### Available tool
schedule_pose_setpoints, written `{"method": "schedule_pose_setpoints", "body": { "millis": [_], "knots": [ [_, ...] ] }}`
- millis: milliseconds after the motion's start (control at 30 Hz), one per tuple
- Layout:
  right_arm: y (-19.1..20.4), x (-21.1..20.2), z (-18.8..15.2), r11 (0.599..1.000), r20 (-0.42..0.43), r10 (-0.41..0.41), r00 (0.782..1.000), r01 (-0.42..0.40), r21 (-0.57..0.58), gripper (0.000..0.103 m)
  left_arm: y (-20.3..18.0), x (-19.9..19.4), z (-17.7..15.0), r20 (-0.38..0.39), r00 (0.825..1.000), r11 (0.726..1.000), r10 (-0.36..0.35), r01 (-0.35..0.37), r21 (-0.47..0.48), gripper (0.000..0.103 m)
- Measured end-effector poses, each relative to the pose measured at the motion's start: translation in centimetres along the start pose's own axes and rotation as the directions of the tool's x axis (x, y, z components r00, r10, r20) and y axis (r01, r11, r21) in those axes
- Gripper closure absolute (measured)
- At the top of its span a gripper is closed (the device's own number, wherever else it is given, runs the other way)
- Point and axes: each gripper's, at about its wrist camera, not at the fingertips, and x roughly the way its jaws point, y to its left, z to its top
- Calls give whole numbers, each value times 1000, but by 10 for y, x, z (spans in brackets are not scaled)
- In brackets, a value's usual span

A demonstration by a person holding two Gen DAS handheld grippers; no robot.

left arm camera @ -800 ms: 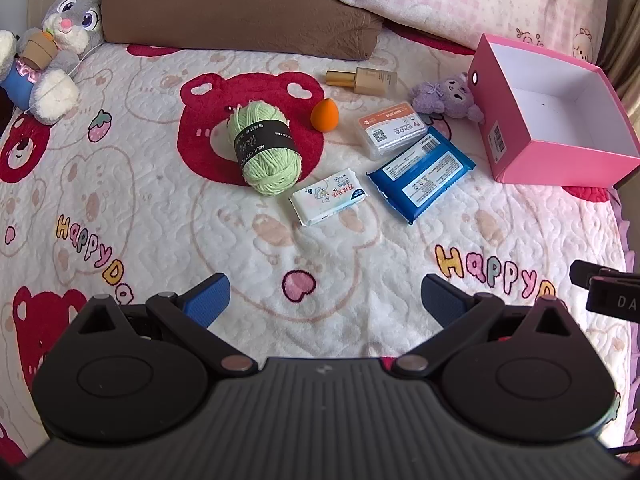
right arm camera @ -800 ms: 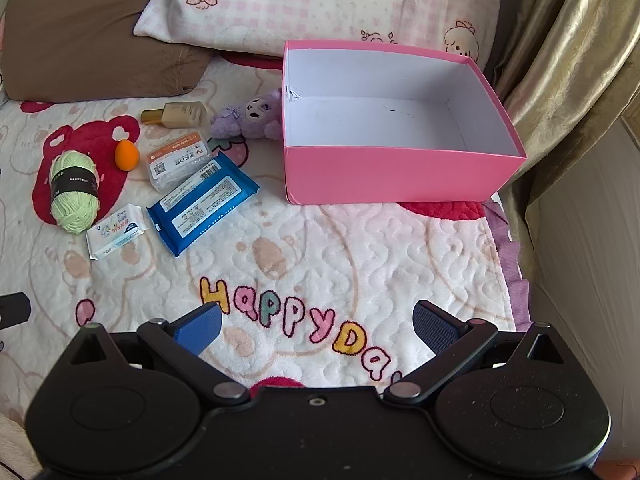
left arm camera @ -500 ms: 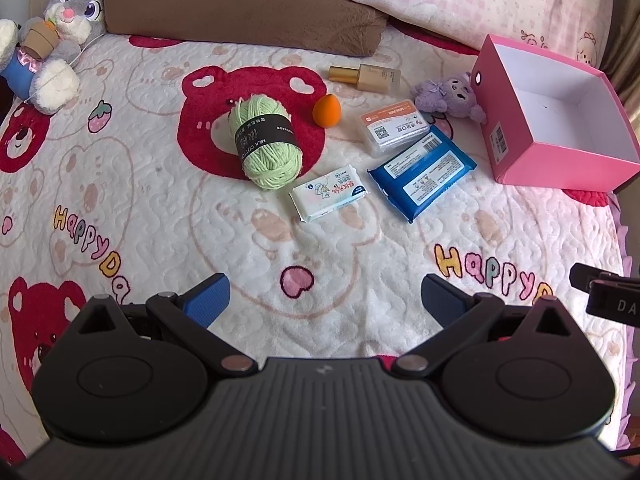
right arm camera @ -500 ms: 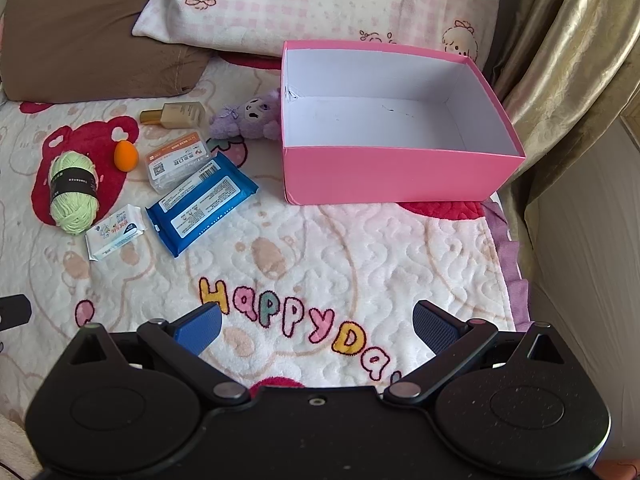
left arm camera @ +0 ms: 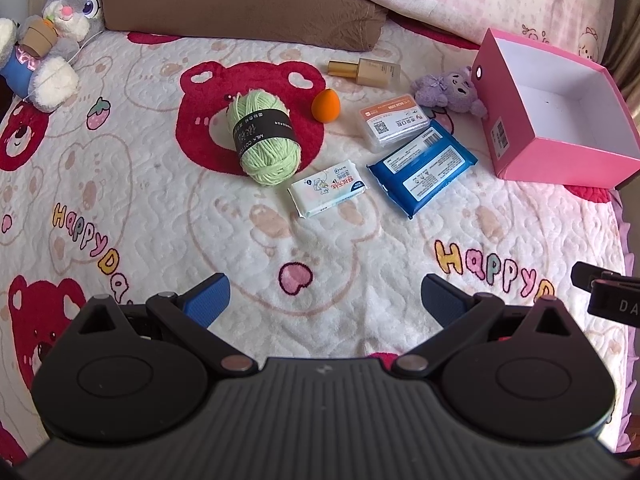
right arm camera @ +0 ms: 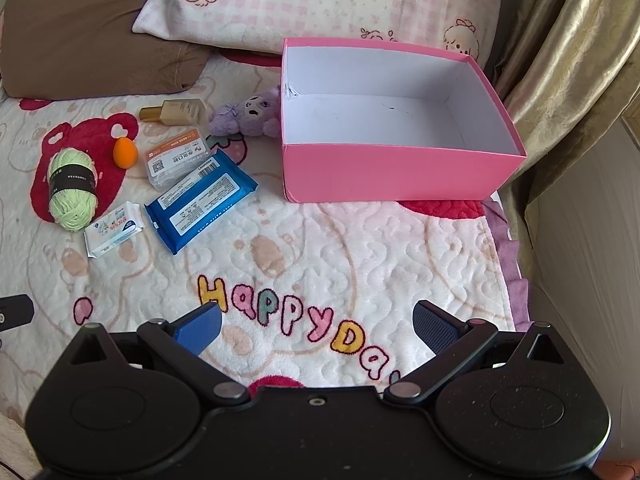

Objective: Organize objects

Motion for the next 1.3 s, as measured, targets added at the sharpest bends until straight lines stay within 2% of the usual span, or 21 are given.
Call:
{"method": "schedule_pose_setpoints", "body": {
  "millis": [1300],
  "knots": [
    [-1,0,0,1000,-12,1,1000,-1,-4,0,-8,6,6,-39,999,1000,8,-8,4,0]
  ]
}}
